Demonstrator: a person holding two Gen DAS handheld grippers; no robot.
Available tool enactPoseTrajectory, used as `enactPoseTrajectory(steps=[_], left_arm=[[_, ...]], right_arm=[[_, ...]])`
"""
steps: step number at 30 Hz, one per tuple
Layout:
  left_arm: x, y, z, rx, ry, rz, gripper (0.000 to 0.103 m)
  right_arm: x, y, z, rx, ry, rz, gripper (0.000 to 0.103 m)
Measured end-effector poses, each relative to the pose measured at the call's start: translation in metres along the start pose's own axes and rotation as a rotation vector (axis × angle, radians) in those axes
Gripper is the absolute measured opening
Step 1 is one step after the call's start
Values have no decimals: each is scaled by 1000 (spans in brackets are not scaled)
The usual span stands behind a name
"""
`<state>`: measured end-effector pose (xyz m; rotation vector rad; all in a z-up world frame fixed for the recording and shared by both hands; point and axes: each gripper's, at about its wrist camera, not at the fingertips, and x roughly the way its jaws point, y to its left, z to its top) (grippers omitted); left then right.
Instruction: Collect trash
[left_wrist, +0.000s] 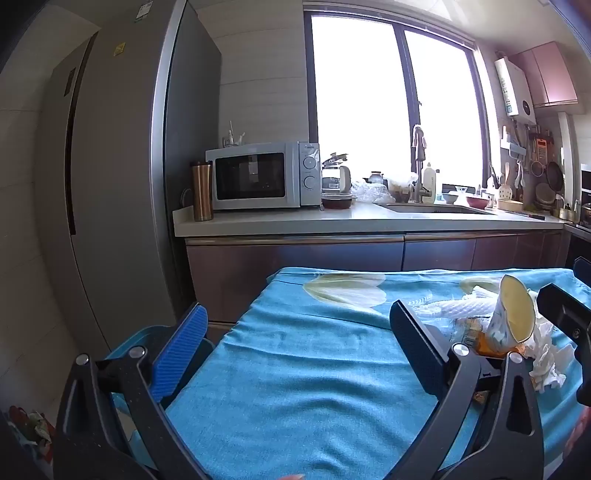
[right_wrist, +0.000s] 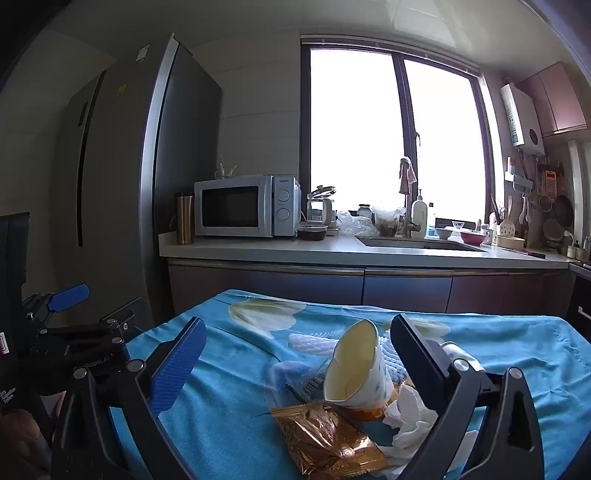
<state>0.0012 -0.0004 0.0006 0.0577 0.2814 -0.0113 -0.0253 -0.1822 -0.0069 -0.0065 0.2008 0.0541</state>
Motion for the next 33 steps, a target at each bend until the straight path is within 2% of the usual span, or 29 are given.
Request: enactPoseTrajectory(steps=[1, 3, 4, 6, 9, 33], left_arm=[[1, -1, 1, -1, 0, -5, 97], [5, -3, 3, 1, -3, 0, 97], [-2, 5, -2, -35, -38, -11, 97], [-9, 9, -7, -38, -68, -12, 97], [-8, 12, -4, -40, -53, -17, 97], [-18, 8, -6, -34, -83, -14, 97]], right_arm=[[-2, 0, 0, 5, -29, -2, 97], [-1, 0, 0, 4, -26, 0, 97], [-2, -1, 0, 5, -27, -1, 97], [-3, 0, 0, 5, -31, -1, 97], [-6, 0, -1, 3, -33, 0, 97], [-4, 1, 0, 17, -36, 9, 96]])
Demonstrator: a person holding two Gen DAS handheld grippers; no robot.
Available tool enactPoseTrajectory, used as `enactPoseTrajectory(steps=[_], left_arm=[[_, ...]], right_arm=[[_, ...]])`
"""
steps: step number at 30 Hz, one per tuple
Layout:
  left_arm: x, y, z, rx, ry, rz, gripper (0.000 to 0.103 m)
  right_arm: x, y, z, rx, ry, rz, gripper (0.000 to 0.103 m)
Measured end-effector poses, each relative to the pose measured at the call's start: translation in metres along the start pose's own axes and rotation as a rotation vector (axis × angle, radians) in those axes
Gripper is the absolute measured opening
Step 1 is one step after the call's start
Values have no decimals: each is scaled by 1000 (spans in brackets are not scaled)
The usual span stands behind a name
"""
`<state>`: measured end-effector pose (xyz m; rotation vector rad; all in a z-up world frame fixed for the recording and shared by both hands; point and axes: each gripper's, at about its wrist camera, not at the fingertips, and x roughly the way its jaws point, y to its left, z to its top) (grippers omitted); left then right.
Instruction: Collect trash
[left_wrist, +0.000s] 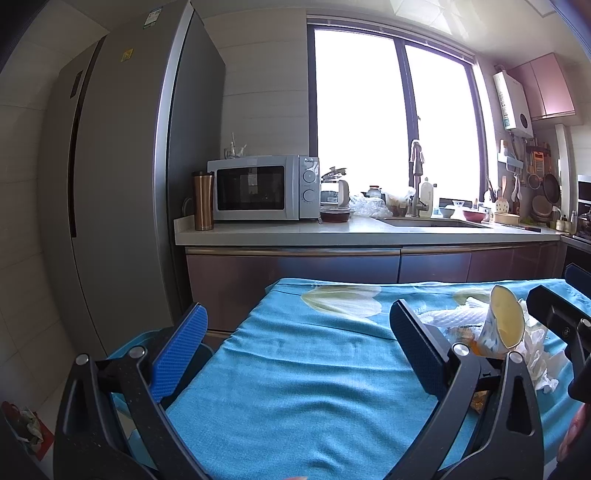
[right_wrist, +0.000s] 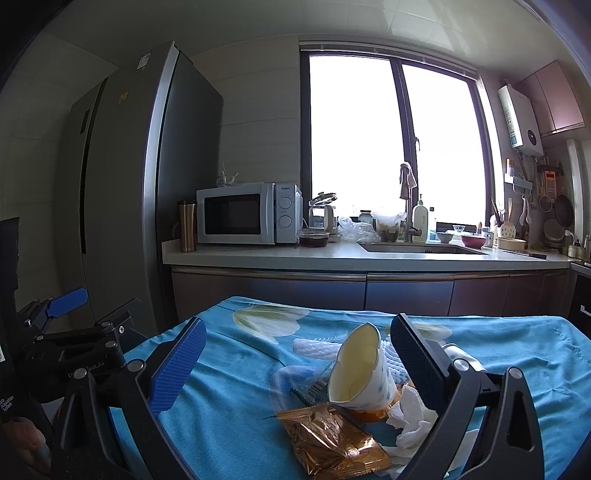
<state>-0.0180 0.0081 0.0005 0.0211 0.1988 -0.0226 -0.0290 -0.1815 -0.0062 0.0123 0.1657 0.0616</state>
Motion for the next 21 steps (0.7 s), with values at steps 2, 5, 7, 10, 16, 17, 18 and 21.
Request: enactPoseTrajectory(steps=[2, 5, 7, 10, 16, 17, 18, 21], left_arm=[[0, 0, -1, 1, -3, -1, 97], [0, 1, -1, 1, -9, -1, 97], [-2, 0, -2, 1, -12, 0, 97], [-3, 0, -2, 3, -15, -2, 97], [-2, 2, -2, 0, -13, -5, 97], [-1, 2, -2, 0, -11, -5, 97], [-2, 1, -2, -1, -10, -5, 97], [-1, 2, -2, -4, -8, -3, 97]], right_arm=[[0, 0, 0, 3, 0, 0, 97], [0, 1, 0, 2, -2, -1, 96], [0, 0, 0, 3, -3, -1, 96], [1, 0, 0, 8, -1, 0, 96], [0, -1, -1, 8, 0, 1, 96], [1, -1, -1, 9, -1, 1, 96], [1, -1, -1, 10, 0, 3, 96], [2, -2, -2, 15, 3, 4, 96]])
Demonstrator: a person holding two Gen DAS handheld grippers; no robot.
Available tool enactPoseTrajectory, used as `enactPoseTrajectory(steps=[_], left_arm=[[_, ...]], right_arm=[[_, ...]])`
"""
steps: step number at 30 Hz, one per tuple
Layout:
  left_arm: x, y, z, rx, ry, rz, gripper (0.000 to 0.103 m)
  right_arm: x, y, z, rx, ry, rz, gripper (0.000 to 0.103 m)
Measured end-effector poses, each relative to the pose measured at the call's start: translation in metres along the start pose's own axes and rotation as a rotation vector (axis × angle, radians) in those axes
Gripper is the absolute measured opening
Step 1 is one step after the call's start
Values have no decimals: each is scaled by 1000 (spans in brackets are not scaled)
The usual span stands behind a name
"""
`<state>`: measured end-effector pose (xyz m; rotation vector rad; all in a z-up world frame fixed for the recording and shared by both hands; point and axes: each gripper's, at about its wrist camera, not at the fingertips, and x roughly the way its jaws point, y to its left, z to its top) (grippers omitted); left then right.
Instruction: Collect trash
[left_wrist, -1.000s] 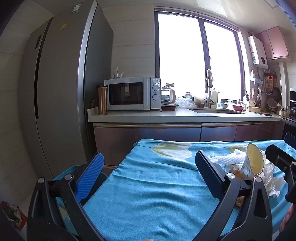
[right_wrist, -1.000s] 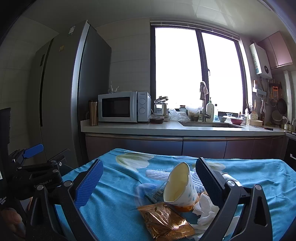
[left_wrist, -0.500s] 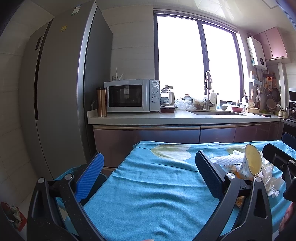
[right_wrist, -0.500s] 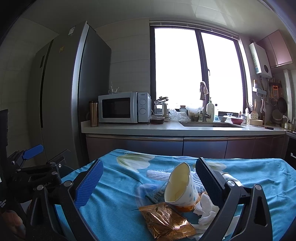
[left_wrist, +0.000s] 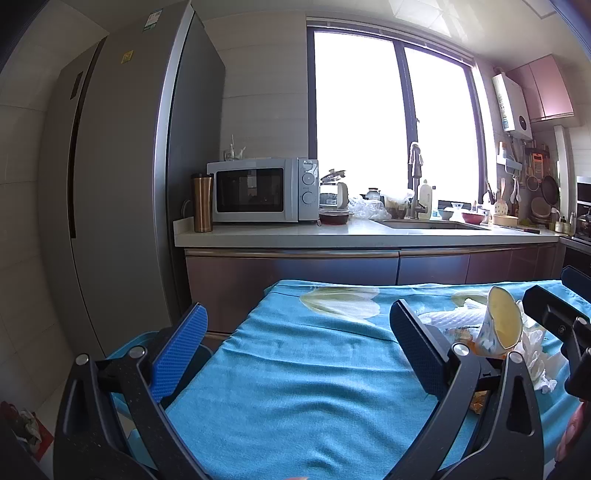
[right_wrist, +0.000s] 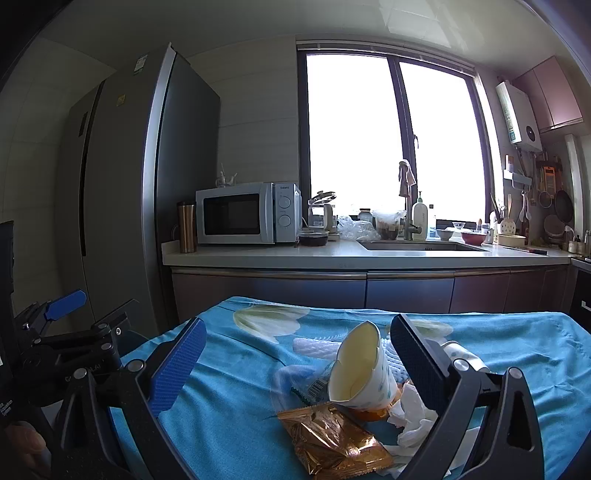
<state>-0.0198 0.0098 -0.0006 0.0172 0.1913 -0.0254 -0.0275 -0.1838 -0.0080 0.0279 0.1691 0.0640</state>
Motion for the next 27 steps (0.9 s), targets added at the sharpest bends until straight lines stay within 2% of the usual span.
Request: enactPoseTrajectory(steps=[19, 27], left_arm=[[1, -3, 1, 2, 10, -13, 97], [7, -21, -1, 31, 49, -111, 97]], right_arm=[[1, -2, -1, 8, 6, 1, 96], [3, -16, -3, 27, 27, -7, 96]])
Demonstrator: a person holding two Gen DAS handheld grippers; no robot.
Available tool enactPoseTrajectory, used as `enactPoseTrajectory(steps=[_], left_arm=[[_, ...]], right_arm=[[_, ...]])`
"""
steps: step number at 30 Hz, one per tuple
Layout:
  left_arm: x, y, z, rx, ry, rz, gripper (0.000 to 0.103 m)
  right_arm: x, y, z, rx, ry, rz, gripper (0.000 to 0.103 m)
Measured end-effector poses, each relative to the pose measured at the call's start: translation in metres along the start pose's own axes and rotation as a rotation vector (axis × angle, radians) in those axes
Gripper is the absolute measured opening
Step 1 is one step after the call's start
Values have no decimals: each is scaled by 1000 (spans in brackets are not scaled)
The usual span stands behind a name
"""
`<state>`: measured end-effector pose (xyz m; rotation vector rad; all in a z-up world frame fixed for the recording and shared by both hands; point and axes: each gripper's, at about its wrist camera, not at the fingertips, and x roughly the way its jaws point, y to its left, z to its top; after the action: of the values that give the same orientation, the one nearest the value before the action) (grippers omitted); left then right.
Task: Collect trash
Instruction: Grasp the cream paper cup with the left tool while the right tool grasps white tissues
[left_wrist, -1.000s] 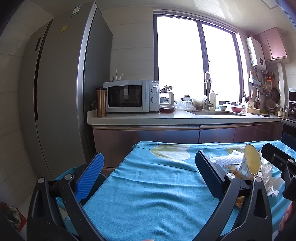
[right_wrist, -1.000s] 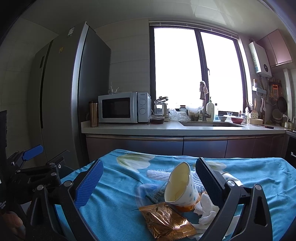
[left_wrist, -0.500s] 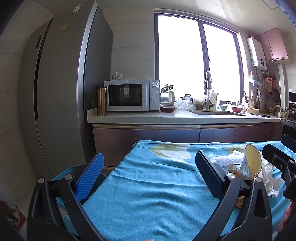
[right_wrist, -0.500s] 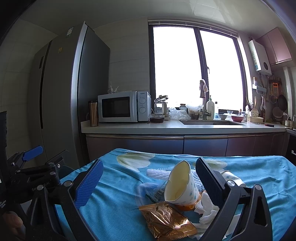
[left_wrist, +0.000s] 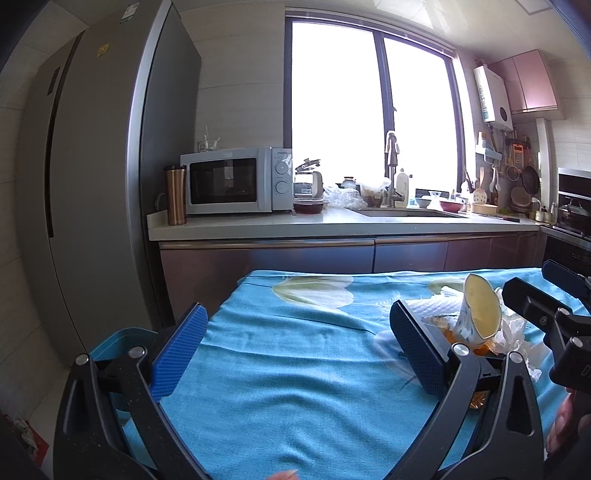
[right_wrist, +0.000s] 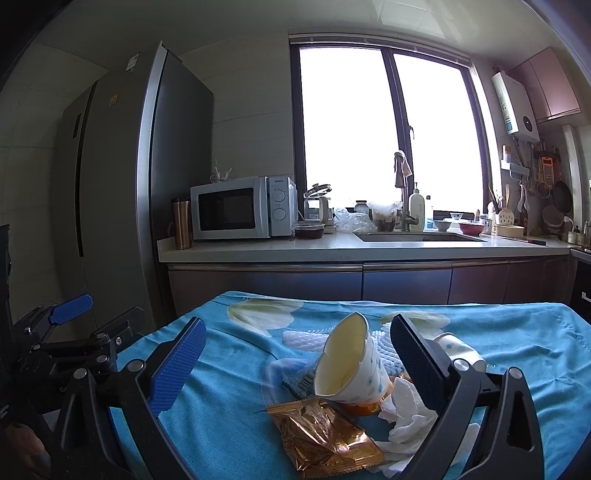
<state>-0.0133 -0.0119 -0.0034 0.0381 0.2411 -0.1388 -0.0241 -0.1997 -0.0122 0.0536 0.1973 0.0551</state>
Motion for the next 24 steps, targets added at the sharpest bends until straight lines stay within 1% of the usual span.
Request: enactPoseTrajectory(steps=[6, 9, 13, 17, 18, 19, 20, 21, 24], left_arm=[[19, -29, -1, 43, 72, -154, 97], [34, -41, 2, 39, 124, -257, 97], [56, -59, 5, 34, 185, -371, 97], [77, -81, 2, 27, 255, -482, 97], [84, -86, 0, 28, 273, -499, 96], [89, -92, -2, 32, 289, -512, 93], [95, -99, -5, 37, 306, -523, 91], [100, -105, -7, 41, 324, -533, 86], [114, -120, -14, 48, 369, -563, 80]], right_arm=[[3, -30, -1, 40, 25, -57, 96], [6, -51, -3, 78, 52, -96, 96], [9, -80, -9, 140, 93, -132, 96], [13, -98, -22, 171, 154, -125, 87], [14, -101, -26, 179, 170, -118, 83], [15, -104, -30, 186, 187, -111, 78], [15, -106, -33, 189, 200, -108, 77], [16, -108, -36, 189, 212, -107, 76], [16, -115, -44, 202, 238, -101, 70]])
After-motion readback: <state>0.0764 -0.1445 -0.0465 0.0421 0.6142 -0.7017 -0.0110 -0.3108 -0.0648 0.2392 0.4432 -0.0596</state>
